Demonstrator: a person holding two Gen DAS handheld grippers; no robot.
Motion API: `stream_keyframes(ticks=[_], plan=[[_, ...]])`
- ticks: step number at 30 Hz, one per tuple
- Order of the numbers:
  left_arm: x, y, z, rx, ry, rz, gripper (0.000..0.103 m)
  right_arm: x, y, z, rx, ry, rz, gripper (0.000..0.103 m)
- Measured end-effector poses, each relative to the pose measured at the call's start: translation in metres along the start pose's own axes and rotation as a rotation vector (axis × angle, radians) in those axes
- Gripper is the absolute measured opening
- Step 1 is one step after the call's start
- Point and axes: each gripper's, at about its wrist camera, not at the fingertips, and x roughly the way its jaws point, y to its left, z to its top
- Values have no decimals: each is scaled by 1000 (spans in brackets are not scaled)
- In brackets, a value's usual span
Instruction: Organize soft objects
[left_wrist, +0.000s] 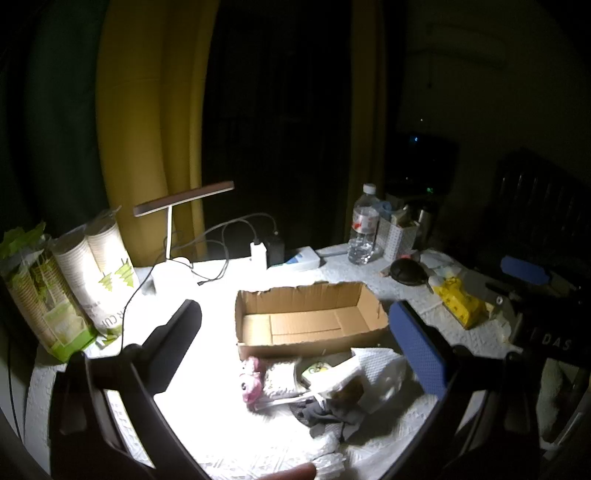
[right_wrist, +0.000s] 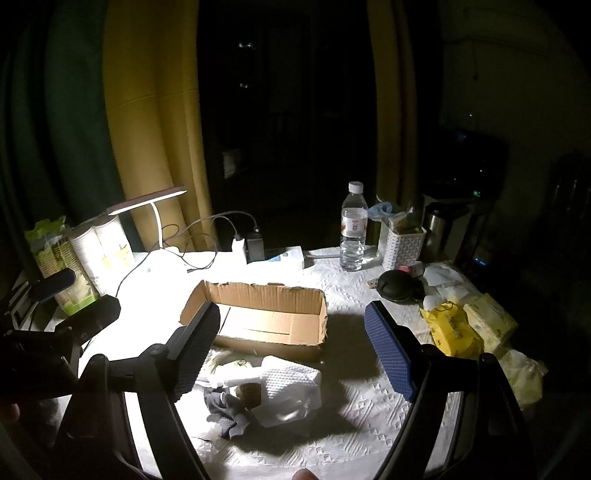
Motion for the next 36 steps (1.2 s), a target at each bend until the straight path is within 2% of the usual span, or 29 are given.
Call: stream_keyframes(ticks=[36], plan=[[-1, -4, 4, 1, -5, -2, 102, 2, 2, -1, 1, 6, 0, 83]])
